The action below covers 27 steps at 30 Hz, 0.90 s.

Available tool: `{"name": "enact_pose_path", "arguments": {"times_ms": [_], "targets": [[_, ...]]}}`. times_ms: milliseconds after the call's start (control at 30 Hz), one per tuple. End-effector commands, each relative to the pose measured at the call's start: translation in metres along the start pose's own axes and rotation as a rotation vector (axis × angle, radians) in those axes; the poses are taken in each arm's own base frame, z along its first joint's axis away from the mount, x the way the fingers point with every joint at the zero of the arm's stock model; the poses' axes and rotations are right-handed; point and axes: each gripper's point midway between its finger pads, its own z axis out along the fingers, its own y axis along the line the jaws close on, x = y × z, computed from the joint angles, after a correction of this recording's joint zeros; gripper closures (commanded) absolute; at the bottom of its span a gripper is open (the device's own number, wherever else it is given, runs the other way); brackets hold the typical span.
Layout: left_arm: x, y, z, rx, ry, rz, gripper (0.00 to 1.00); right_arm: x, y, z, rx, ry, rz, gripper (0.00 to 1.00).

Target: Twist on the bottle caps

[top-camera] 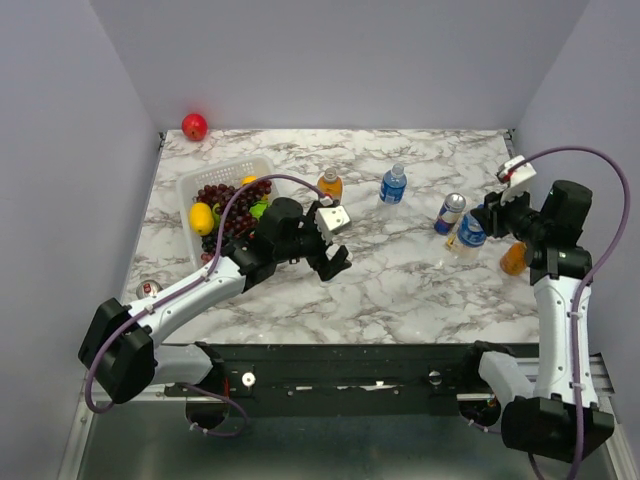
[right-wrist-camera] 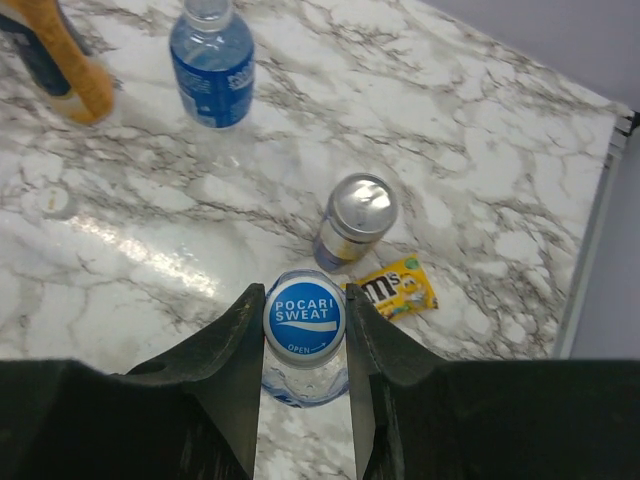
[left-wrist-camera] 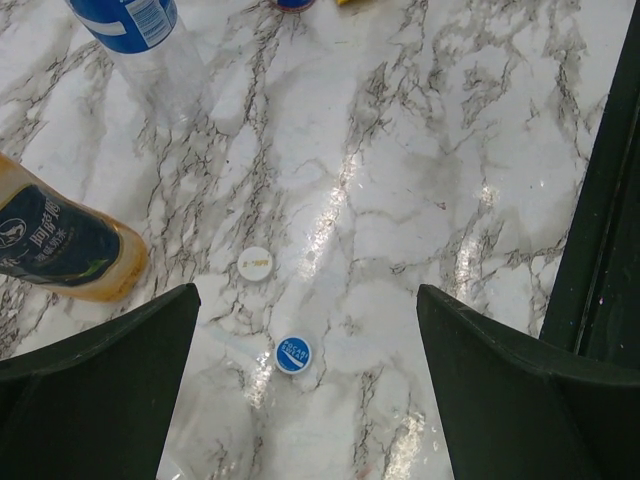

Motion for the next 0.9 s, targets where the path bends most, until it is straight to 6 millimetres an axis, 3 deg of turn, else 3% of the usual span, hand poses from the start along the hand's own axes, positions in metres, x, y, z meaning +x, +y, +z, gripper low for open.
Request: {"name": "enact_pose_path", "arguments": {"times_ms": [0,133,300,700,867], "targets": [[-0.009,-0.004,0.0,0.03,-0.008,0.0,0.01,0.02,-0.019,-0.005,0.019,0.025,-0.019,1.0],[-0.006,-0.004,0.001,0.038,0.002,-0.003,0.01,0.039,-0.049,-0.008,0.068,0.056,0.026,1.0],[-0.004,-0.004,0.001,0.038,0.0,0.002,0.01,0.045,-0.069,-0.011,0.081,0.034,0.052,0.99],[0.0,-0.002,0.002,0.03,-0.006,0.005,0.01,0.064,-0.08,0.005,0.061,0.026,0.077,0.88],[0.001,-0.001,0.001,0.025,-0.016,0.005,0.01,0.072,-0.083,0.006,0.078,0.047,0.074,0.75]]}}
